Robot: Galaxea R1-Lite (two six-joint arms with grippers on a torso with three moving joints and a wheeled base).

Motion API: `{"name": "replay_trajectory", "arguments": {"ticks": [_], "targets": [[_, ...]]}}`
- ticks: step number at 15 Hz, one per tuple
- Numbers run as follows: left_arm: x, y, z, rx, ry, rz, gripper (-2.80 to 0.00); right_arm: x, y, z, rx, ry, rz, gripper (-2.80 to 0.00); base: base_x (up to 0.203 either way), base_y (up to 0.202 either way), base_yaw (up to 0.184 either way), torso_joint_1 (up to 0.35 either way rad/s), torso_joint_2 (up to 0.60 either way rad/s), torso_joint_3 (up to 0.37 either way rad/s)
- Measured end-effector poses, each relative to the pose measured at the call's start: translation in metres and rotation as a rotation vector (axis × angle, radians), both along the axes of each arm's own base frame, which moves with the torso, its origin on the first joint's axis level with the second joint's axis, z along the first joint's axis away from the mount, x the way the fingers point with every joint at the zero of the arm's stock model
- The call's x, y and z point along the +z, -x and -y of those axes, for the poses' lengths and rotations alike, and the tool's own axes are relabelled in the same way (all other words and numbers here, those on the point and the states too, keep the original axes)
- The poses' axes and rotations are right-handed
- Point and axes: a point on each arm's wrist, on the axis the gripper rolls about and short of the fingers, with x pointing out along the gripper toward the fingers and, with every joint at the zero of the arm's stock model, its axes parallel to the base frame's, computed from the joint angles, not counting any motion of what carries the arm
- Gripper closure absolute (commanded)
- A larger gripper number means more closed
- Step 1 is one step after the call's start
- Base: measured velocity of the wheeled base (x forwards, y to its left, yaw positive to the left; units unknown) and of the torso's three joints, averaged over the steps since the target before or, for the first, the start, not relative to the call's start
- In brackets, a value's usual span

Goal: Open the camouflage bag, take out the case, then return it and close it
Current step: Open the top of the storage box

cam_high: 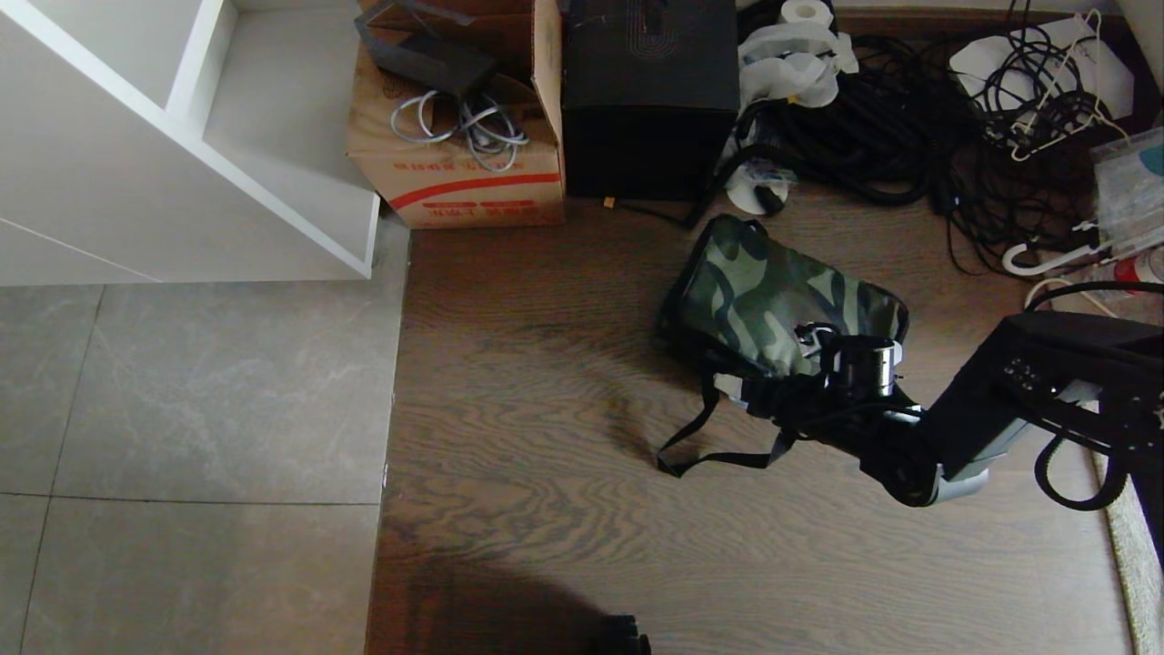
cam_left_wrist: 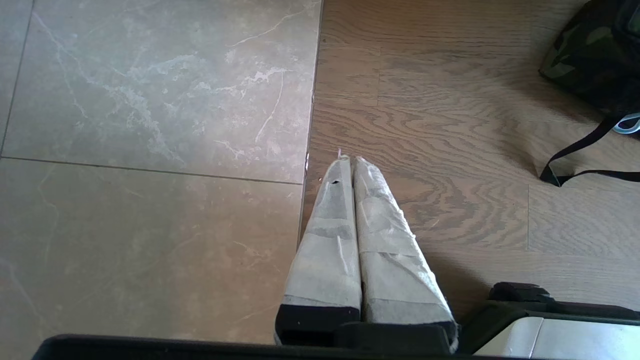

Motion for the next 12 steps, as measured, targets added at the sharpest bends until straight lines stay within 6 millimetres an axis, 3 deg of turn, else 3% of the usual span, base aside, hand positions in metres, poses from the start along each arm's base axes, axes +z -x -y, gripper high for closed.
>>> {"name": "replay_trajectory", "arguments": {"ticks": [3,4,12], "targets": [[0.0000,0.0000,0.0000,0.000,0.000,0.000,0.00,0.0001,0.0000,0.0002,-0.004,-0.008,-0.003,-2.80,0.000,0.000,0.000,0.000,0.00,0.000],[0.0000,0.0000,0.0000,0.000,0.000,0.000,0.00,-0.0008,0.0005,0.0006,-0.005,-0.009,-0.006,0.00,0.000,0.000,0.000,0.000,0.00,0.000],[0.0000,0.0000,0.0000,-0.001,0.000,0.000,0.00,0.0042,-0.0003,-0.0002,-0.005,-0.023,0.028,0.00,0.000,0.000,0.000,0.000,0.00,0.000]]}}
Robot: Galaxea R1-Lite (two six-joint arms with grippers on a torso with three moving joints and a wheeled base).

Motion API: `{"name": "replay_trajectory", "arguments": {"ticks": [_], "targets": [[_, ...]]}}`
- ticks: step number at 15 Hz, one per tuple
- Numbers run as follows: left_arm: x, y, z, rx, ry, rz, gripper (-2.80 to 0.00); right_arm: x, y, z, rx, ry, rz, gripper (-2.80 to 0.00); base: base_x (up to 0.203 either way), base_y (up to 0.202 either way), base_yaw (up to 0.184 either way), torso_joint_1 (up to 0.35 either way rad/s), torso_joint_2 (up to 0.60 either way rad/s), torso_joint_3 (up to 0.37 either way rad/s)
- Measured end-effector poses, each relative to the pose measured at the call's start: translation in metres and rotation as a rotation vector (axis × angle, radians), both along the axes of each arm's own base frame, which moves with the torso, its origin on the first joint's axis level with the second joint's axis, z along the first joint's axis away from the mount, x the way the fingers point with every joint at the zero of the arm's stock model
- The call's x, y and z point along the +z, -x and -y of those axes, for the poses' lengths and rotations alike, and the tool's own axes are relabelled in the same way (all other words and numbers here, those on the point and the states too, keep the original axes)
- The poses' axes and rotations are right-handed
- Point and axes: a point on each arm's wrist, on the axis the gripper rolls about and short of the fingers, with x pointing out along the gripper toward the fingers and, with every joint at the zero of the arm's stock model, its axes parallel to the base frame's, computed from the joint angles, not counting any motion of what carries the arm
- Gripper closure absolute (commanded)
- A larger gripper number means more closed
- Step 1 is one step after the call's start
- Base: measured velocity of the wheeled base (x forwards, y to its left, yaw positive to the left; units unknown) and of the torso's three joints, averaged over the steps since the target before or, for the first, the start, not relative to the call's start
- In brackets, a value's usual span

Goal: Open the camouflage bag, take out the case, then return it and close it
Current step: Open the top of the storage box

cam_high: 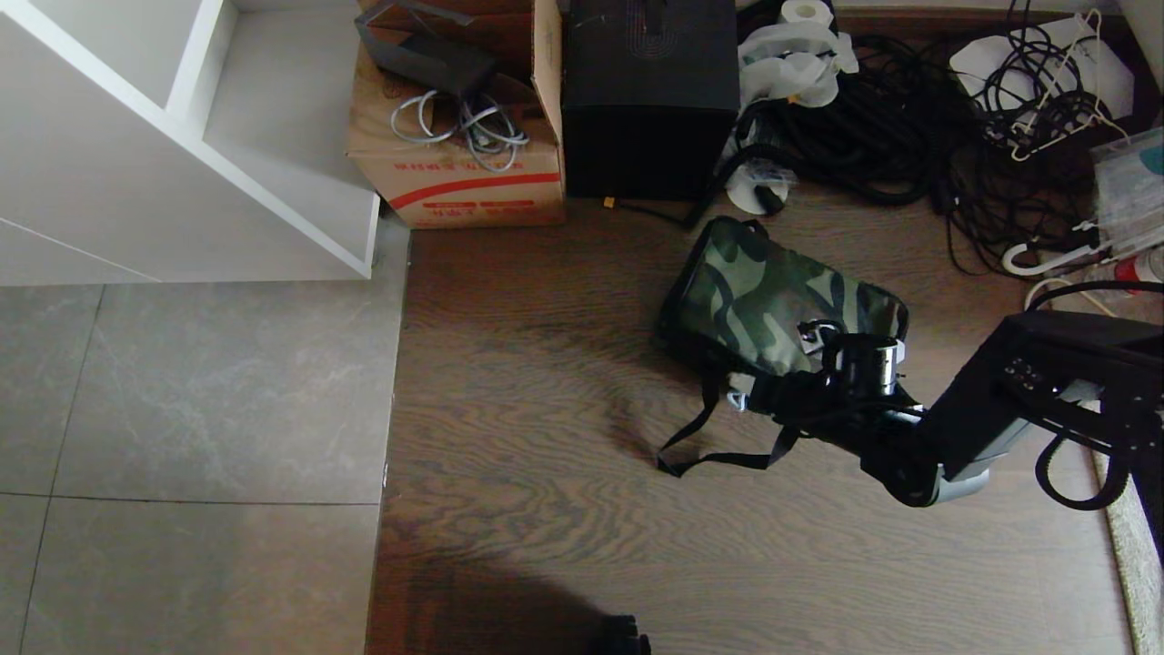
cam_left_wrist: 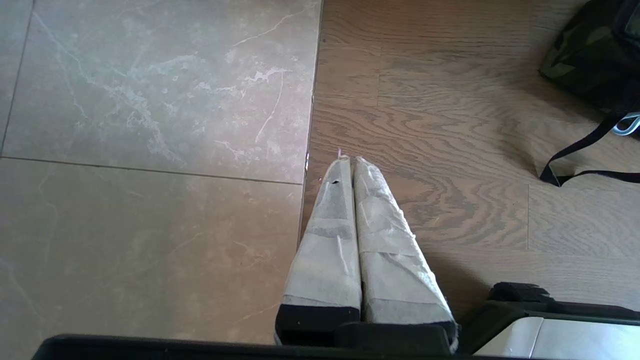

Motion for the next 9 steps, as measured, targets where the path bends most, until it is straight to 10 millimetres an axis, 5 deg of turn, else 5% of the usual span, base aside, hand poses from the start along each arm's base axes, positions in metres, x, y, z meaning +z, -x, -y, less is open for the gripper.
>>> {"name": "replay_trajectory", "arguments": {"ticks": [3,9], "targets": [[0.000,0.000,0.000,0.000,0.000,0.000,0.00,0.012,-0.001,0.000,0.012,0.011,0.091,0.00,0.000,0.000,0.000,0.000,0.00,0.000],[0.000,0.000,0.000,0.000,0.000,0.000,0.00,0.004,0.025,0.004,0.090,0.079,0.002,0.00,0.000,0.000,0.000,0.000,0.00,0.000]]}}
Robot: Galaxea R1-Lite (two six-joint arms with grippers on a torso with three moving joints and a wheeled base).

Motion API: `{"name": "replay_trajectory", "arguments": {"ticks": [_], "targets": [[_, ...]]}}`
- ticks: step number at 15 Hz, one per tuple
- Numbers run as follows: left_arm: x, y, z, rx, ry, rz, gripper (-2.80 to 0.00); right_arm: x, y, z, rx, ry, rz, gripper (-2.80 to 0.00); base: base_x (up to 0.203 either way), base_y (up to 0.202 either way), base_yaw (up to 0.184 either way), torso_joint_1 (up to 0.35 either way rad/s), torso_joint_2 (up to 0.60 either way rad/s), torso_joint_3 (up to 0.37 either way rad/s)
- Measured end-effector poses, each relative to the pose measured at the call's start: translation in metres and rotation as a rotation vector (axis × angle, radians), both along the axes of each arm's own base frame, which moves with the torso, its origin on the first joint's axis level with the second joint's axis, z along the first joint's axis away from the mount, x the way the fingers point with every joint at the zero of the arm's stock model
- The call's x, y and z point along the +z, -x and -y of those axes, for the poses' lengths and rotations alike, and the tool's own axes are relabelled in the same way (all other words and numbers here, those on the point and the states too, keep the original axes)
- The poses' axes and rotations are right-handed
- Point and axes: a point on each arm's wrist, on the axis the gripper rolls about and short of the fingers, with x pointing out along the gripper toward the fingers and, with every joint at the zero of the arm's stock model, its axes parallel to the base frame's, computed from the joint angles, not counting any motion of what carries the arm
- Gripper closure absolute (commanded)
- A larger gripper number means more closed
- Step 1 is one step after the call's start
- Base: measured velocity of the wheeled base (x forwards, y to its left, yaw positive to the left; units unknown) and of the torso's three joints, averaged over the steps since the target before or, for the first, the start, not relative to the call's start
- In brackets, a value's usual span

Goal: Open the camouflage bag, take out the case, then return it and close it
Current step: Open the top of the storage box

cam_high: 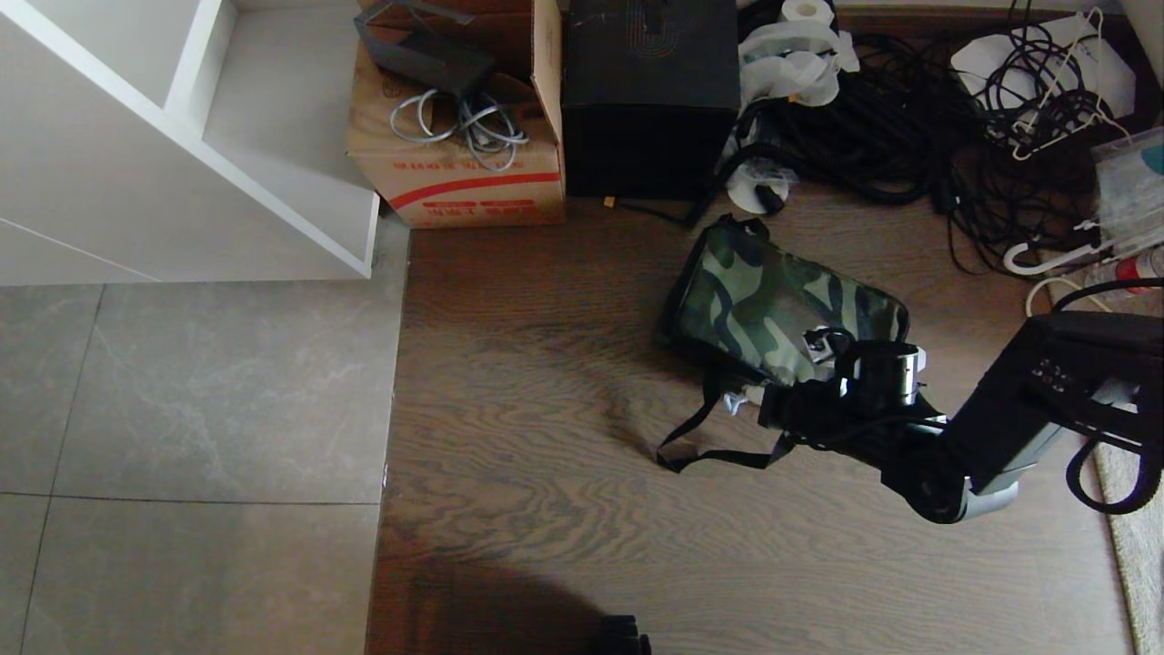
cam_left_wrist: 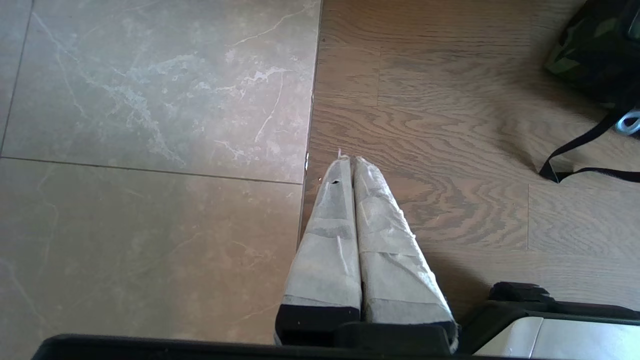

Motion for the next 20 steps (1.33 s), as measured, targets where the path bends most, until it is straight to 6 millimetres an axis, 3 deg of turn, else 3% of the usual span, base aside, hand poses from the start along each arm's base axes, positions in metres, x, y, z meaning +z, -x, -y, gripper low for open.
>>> {"name": "replay_trajectory", "arguments": {"ticks": [6,18,19,20], "targets": [[0.000,0.000,0.000,0.000,0.000,0.000,0.00,0.001,0.020,0.008,0.054,0.115,-0.032,0.00,0.000,0.000,0.000,0.000,0.00,0.000],[0.000,0.000,0.000,0.000,0.000,0.000,0.00,-0.003,0.022,0.038,0.057,0.298,-0.045,0.00,0.000,0.000,0.000,0.000,0.00,0.000],[0.000,0.000,0.000,0.000,0.000,0.000,0.00,-0.003,0.021,0.038,0.065,0.318,-0.036,-2.80,0.000,0.000,0.000,0.000,0.00,0.000],[0.000,0.000,0.000,0.000,0.000,0.000,0.00,-0.004,0.020,0.040,0.066,0.330,-0.032,-2.80,0.000,0.000,0.000,0.000,0.00,0.000]]}}
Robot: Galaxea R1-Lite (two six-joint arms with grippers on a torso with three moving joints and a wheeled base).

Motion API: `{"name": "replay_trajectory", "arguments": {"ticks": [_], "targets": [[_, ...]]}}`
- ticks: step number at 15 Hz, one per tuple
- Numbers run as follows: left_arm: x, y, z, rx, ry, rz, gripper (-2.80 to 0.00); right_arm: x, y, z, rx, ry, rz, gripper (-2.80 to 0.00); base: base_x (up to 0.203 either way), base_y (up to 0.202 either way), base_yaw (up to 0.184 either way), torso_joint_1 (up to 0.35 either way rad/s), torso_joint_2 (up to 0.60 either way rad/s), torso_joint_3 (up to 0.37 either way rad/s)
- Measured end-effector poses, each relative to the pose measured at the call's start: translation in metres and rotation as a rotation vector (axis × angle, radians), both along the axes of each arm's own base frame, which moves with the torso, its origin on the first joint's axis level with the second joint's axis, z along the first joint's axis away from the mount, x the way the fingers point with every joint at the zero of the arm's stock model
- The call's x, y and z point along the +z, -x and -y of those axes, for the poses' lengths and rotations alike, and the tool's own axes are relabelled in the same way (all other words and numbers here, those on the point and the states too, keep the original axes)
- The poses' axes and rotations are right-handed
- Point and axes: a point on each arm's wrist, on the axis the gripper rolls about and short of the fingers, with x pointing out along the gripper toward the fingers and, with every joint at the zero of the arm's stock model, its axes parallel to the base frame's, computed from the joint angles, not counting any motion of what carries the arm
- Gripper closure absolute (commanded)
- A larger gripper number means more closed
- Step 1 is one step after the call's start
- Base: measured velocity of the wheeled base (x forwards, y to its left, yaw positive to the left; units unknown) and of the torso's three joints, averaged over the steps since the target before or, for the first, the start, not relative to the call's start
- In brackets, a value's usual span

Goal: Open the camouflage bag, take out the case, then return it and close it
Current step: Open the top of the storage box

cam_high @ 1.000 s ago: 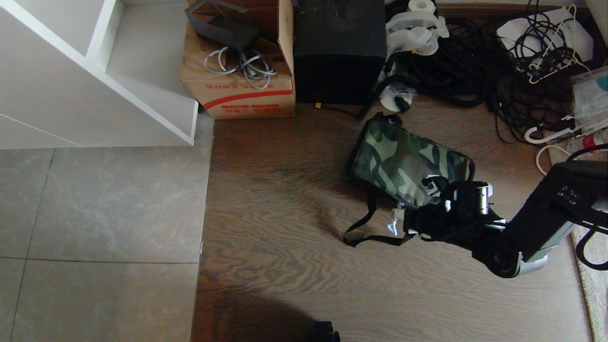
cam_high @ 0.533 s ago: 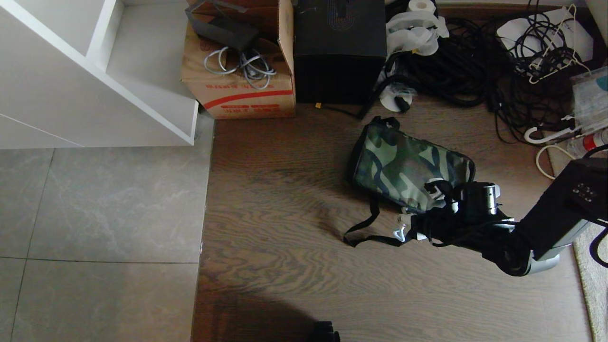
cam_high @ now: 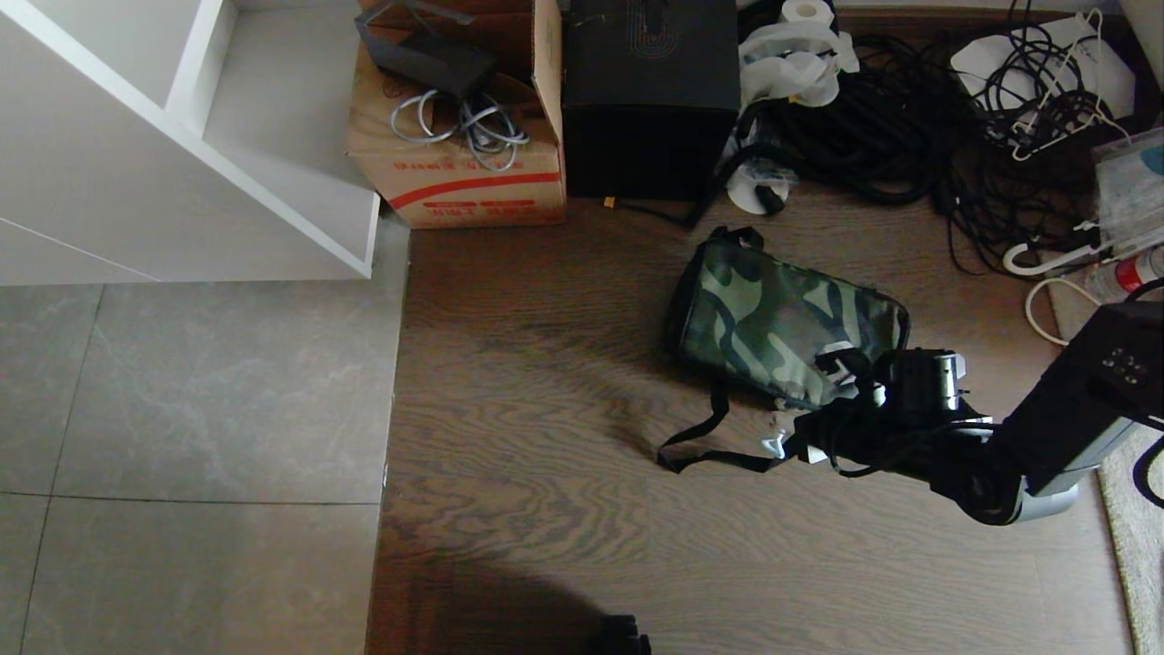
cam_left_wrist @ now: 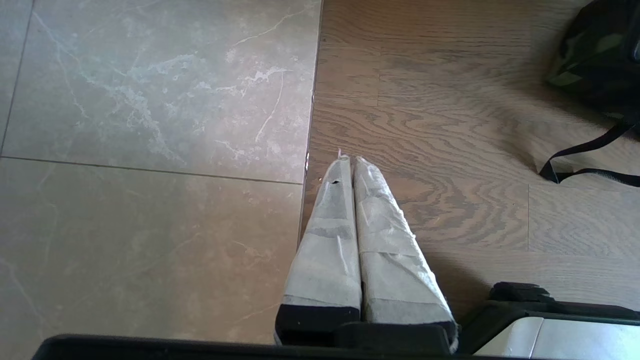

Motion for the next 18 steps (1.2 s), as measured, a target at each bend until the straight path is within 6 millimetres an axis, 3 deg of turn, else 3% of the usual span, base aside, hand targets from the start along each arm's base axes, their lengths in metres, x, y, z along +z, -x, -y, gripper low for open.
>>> {"name": "replay_trajectory", "arguments": {"ticks": [7,14,18], "targets": [[0.000,0.000,0.000,0.001,0.000,0.000,0.00,-0.008,-0.004,-0.001,-0.002,-0.032,-0.030,-2.80,0.000,0.000,0.000,0.000,0.00,0.000],[0.000,0.000,0.000,0.000,0.000,0.000,0.00,-0.010,-0.011,-0.032,0.000,-0.264,-0.073,-2.80,0.000,0.000,0.000,0.000,0.00,0.000],[0.000,0.000,0.000,0.000,0.000,0.000,0.00,-0.016,-0.023,-0.037,-0.006,-0.281,-0.016,-2.80,0.000,0.000,0.000,0.000,0.00,0.000]]}}
